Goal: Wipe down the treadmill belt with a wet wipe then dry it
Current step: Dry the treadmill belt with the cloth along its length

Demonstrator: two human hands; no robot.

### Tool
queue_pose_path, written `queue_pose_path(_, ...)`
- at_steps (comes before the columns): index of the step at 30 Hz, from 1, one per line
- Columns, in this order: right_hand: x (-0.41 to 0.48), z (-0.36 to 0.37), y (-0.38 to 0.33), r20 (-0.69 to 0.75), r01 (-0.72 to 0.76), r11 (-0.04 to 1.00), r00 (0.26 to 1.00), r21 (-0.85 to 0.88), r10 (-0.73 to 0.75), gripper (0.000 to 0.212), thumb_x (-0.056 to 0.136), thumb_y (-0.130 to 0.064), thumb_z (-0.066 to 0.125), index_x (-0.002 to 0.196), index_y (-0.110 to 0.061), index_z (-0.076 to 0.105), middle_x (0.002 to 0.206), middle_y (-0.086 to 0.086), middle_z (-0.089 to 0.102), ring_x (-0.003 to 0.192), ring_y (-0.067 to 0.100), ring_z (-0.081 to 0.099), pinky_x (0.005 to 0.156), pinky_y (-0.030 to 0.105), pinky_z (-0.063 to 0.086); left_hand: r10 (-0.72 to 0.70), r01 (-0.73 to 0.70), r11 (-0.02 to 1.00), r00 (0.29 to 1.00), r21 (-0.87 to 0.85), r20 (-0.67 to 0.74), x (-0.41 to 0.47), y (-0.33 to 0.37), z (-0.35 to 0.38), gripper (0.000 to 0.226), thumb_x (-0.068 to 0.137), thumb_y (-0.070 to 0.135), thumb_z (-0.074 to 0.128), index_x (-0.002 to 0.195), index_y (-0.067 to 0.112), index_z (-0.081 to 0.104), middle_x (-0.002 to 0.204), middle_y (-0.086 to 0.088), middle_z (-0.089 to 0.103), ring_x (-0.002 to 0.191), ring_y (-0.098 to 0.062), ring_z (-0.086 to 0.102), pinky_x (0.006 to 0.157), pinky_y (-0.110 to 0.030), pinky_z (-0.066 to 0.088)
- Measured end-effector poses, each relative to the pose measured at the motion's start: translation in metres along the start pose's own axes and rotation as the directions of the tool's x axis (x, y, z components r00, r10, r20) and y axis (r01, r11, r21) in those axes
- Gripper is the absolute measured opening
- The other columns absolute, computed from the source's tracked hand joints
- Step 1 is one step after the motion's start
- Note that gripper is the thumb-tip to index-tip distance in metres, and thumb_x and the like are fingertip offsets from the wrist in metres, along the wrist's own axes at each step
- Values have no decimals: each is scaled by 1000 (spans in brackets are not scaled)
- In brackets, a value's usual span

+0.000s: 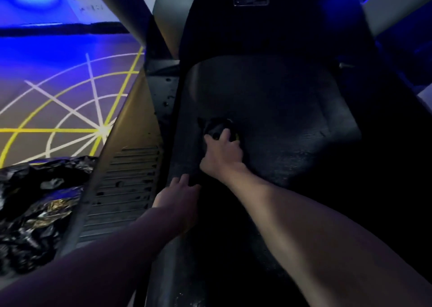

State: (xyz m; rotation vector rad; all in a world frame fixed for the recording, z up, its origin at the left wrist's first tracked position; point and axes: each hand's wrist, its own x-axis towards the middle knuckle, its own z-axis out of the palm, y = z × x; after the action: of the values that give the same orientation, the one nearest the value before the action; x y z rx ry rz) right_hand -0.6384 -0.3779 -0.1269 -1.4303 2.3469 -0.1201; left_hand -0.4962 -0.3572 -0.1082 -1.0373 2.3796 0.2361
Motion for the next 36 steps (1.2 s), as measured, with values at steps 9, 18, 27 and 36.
queue_pose_path(9, -12, 29, -75, 65, 185, 954, 977, 235, -205, 56, 89, -23, 58, 141, -29, 36, 143, 16, 21, 114, 43, 38, 85, 49, 49, 107, -109, 969, 994, 221, 23, -24, -3, 36, 58, 102, 24, 33, 153, 6, 13, 157, -17, 20, 143, -31, 24, 115, -37, 30)
queue_pose_path(18, -21, 19, -41, 52, 273, 955, 959, 115, -280, 38, 100, -23, 41, 136, -33, 48, 141, 13, 25, 111, 43, 39, 87, 53, 44, 69, -75, 981, 997, 179, 43, -16, 4, 29, 45, 91, 24, 46, 134, 12, 50, 140, -12, 45, 131, -32, 38, 105, -40, 40)
queue_pose_path(27, -28, -5, 48, 60, 99, 995, 993, 4, -99, 44, 98, -25, 50, 138, -41, 44, 149, 10, 16, 118, 41, 36, 91, 53, 45, -46, 44, 998, 998, 54, 43, -6, 53, -2, 44, 92, 29, 53, 135, 20, 47, 137, -7, 36, 125, -28, 44, 96, -40, 46)
queue_pose_path(36, -50, -33, 180, -2, -108, 994, 994, 6, 108, 55, 95, -22, 57, 142, -44, 40, 149, 7, 16, 120, 40, 35, 88, 51, 49, 215, -215, 977, 976, 6, 22, 26, 153, -10, 71, 87, 30, 58, 148, 39, 23, 145, -5, 27, 131, -31, 32, 103, -47, 41)
